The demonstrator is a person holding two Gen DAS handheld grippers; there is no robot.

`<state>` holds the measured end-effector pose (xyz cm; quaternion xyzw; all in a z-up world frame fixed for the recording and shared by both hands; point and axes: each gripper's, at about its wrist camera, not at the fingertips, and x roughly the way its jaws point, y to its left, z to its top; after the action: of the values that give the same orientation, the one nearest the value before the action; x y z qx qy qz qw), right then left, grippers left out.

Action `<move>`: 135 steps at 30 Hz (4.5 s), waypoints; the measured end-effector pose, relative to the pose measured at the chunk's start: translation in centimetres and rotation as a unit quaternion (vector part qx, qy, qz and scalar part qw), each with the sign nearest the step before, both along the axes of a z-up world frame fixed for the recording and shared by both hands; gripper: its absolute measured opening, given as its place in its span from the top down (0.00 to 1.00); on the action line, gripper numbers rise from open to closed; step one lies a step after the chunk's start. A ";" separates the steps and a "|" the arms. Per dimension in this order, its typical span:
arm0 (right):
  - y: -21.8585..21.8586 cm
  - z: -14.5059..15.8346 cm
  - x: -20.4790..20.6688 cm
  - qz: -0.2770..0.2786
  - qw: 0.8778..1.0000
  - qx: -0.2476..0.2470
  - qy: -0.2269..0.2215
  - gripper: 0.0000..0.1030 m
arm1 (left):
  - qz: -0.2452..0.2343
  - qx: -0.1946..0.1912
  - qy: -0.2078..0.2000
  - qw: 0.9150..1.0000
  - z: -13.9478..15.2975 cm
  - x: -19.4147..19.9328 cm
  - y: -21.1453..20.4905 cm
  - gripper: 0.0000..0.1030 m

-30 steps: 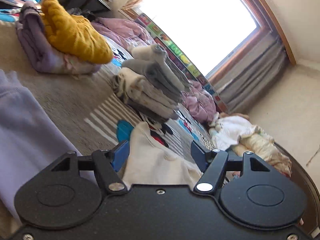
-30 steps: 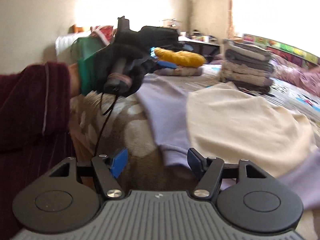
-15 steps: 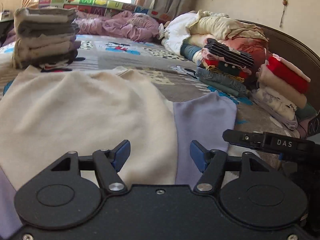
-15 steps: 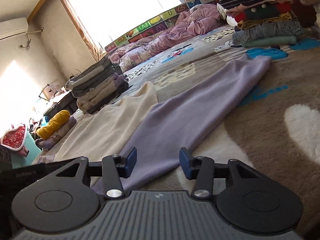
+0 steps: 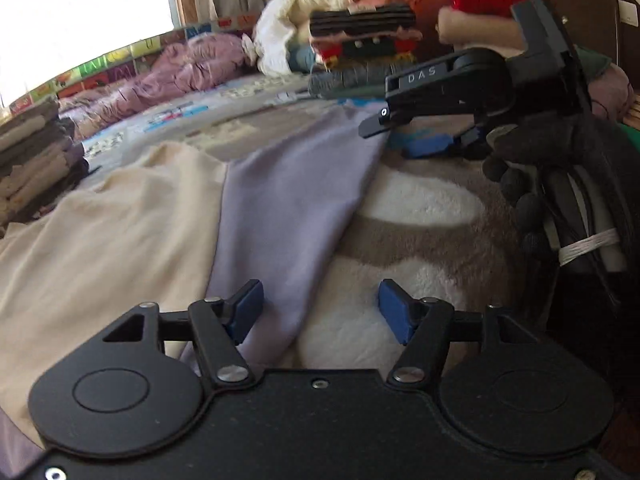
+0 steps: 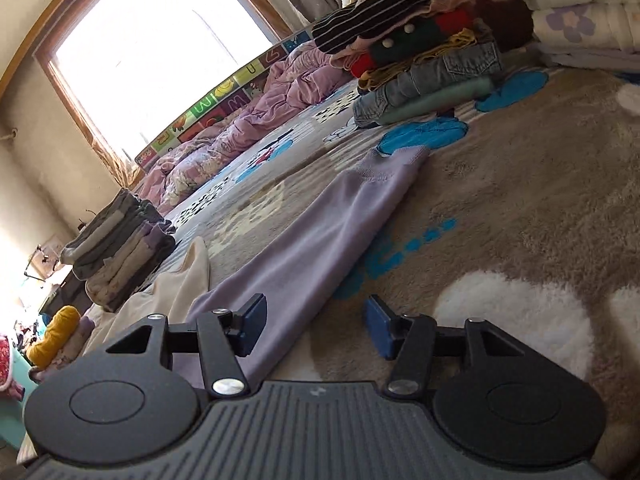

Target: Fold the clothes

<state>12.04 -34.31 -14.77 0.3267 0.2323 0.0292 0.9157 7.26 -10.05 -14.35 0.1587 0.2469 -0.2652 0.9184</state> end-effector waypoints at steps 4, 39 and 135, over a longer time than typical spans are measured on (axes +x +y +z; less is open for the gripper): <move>-3.1 -0.8 2.2 -0.016 0.997 0.081 -0.001 0.49 | 0.012 0.001 -0.012 1.000 0.8 0.3 -0.8 0.38; -19.9 -4.4 1.6 -0.102 0.928 0.348 -0.081 0.49 | -0.003 0.352 -0.096 0.931 -2.0 14.5 -28.3 0.93; 19.8 3.5 1.0 0.418 0.852 -0.284 -0.139 0.30 | 0.189 -0.057 0.101 0.975 8.9 27.6 7.8 0.58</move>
<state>13.04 -14.53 -11.28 -0.0833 0.2150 0.3868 0.8929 34.85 -2.23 -5.41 0.0287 0.3481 -0.1150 0.9300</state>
